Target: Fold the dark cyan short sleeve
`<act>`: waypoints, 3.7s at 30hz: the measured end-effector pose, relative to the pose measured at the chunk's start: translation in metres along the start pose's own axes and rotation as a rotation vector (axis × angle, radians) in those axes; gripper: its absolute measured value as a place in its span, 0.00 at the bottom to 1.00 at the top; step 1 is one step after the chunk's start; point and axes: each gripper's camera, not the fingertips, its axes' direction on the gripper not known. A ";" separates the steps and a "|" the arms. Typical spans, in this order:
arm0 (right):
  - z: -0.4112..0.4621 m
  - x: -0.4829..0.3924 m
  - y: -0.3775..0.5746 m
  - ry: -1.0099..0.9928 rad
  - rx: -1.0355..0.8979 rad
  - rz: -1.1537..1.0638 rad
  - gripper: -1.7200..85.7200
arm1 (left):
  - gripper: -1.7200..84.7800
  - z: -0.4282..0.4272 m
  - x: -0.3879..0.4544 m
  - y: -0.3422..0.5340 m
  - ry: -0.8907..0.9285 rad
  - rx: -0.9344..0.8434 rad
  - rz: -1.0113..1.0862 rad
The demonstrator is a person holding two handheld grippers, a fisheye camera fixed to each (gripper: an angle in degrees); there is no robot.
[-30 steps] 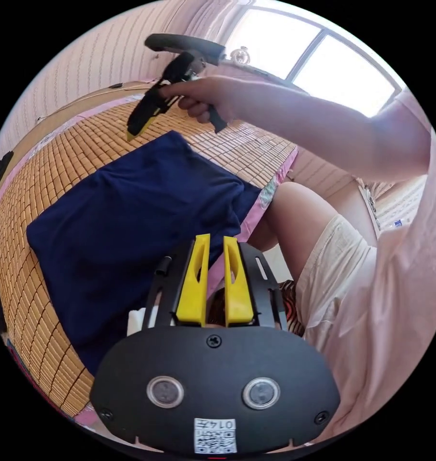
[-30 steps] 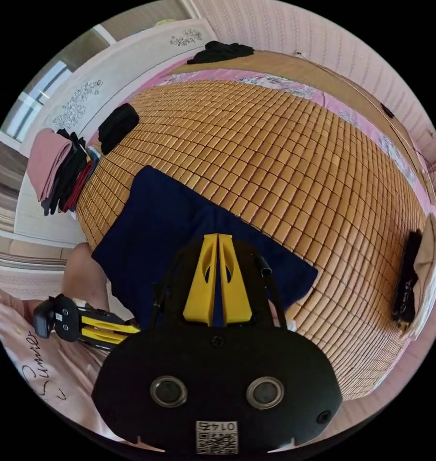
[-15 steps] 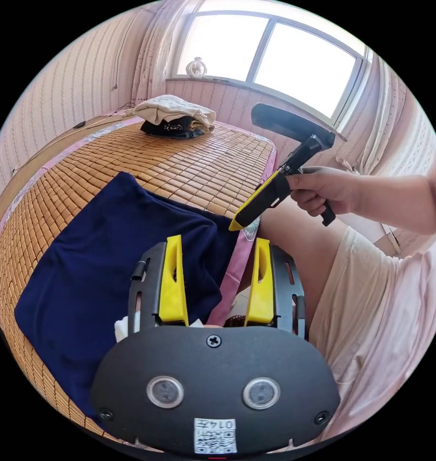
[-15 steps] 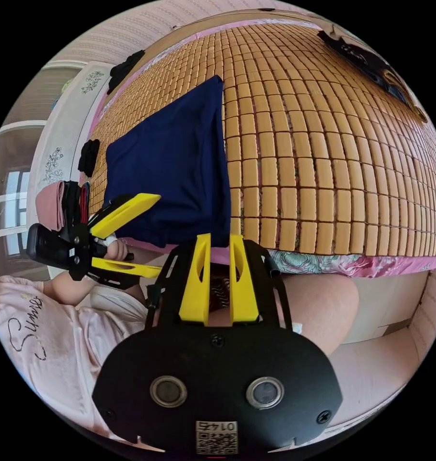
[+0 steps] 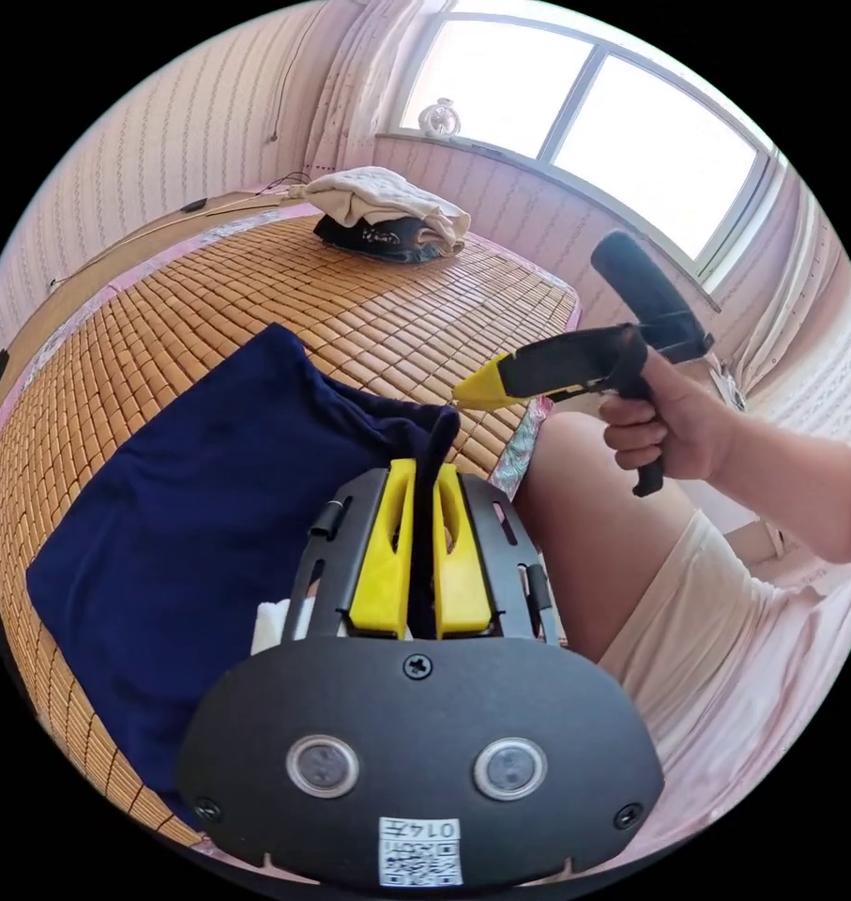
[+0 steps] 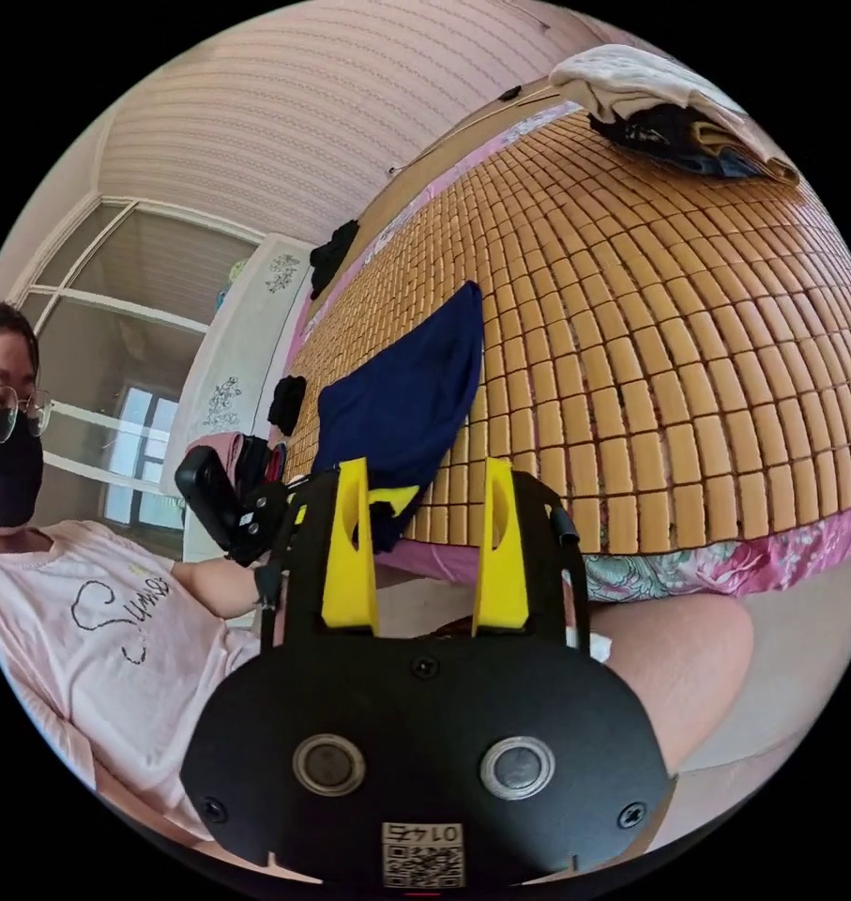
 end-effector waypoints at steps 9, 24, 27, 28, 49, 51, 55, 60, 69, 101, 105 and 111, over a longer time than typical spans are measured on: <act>0.022 0.062 -0.017 -0.299 0.128 0.223 0.17 | 0.04 -0.044 0.019 0.031 0.094 0.015 0.106; -0.105 0.067 0.004 -0.331 0.535 0.276 0.03 | 0.03 -0.082 0.016 0.009 0.330 0.131 0.142; -0.128 0.031 -0.011 -0.237 0.520 0.220 0.03 | 0.03 -0.091 0.007 -0.003 0.380 0.186 0.109; -0.126 0.013 -0.022 -0.178 0.490 0.192 0.03 | 0.03 -0.095 0.000 -0.003 0.375 0.206 0.090; 0.171 -0.214 -0.135 0.352 0.058 -0.283 0.09 | 0.07 -0.112 -0.181 0.105 0.146 -0.037 -0.694; 0.176 -0.223 -0.138 0.410 0.037 -0.343 0.10 | 0.07 -0.117 -0.187 0.113 0.151 -0.053 -0.728; 0.204 -0.239 -0.145 0.550 -0.075 -0.510 0.16 | 0.09 -0.139 -0.187 0.117 0.101 -0.021 -0.729; 0.247 -0.239 -0.156 0.511 -0.264 -0.556 0.20 | 0.15 -0.147 -0.165 0.091 0.013 0.035 -0.575; 0.289 -0.260 -0.143 0.560 -0.365 -0.654 0.08 | 0.07 -0.119 -0.144 0.071 -0.025 -0.111 -0.486; 0.492 -0.801 -0.218 0.091 -0.257 -1.438 0.13 | 0.10 -0.421 -0.233 0.203 -0.661 0.741 -0.850; 0.553 -0.781 -0.196 0.091 -0.343 -1.270 0.16 | 0.10 -0.392 -0.237 0.234 -0.524 0.650 -0.927; 0.449 -0.578 -0.127 0.328 -0.510 -1.166 0.15 | 0.09 -0.340 -0.137 0.233 -0.404 0.592 -0.796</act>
